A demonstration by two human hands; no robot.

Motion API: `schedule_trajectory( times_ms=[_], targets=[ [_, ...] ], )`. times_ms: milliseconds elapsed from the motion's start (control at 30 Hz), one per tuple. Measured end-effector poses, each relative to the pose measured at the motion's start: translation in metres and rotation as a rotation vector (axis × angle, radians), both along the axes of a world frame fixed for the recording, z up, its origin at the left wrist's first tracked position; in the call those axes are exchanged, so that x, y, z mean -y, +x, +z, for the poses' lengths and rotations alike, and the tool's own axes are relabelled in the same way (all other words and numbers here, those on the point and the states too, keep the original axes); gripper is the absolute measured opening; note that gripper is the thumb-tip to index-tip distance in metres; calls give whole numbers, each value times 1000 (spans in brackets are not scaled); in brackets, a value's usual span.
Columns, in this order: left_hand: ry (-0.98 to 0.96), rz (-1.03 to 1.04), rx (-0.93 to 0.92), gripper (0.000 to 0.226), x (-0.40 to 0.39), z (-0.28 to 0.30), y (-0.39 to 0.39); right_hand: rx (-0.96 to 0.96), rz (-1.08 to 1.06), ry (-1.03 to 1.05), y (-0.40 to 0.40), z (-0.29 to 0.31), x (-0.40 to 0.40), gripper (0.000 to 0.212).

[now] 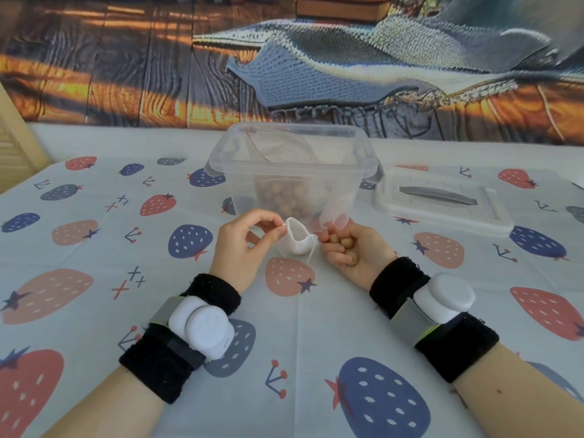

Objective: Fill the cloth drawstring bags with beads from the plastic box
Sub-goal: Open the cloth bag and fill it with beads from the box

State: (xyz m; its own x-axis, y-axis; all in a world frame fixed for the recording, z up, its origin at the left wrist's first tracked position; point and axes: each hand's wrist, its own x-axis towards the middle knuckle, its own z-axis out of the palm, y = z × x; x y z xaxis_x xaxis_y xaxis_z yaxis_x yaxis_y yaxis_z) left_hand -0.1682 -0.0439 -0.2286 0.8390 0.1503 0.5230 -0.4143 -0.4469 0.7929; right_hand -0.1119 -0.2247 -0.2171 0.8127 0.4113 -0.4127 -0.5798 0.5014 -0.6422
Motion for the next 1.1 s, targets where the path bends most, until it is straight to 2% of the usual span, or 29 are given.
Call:
schedule_trajectory(
  times_ms=[100, 233, 367, 467, 533, 667, 733, 900, 1033, 1100],
  targets=[
    [-23, -6, -2, 17, 0, 0, 0, 0, 58, 8, -1, 2, 1, 23],
    [-27, 6, 23, 14, 0, 1, -2, 188, 112, -192, -6, 2, -2, 33],
    [-44, 28, 17, 23, 0, 2, -1, 491, -132, -474, -12, 0, -10, 48],
    [-40, 10, 16, 19, 1, 2, -2, 685, -350, -626, -12, -4, -12, 50],
    [-40, 2, 9, 18, 0, 1, -2, 802, -393, -647, -15, -4, -12, 42],
    [-18, -10, 17, 8, 1, 2, -3, 1109, -331, -625, -27, 0, -14, 12],
    [-5, -5, 20, 9, 0, 2, -3, 1226, -293, -640, -29, 0, -14, 9],
    [7, 7, -2, 18, 0, 2, -2, 1367, -257, -668, -30, -3, -14, 15],
    [-31, -6, -17, 5, 2, 3, -3, 1352, -228, -702, -27, -5, -14, 20],
    [-48, -9, -23, 5, 3, 4, -4, 1340, -229, -703, -27, -5, -15, 24]
  ],
)
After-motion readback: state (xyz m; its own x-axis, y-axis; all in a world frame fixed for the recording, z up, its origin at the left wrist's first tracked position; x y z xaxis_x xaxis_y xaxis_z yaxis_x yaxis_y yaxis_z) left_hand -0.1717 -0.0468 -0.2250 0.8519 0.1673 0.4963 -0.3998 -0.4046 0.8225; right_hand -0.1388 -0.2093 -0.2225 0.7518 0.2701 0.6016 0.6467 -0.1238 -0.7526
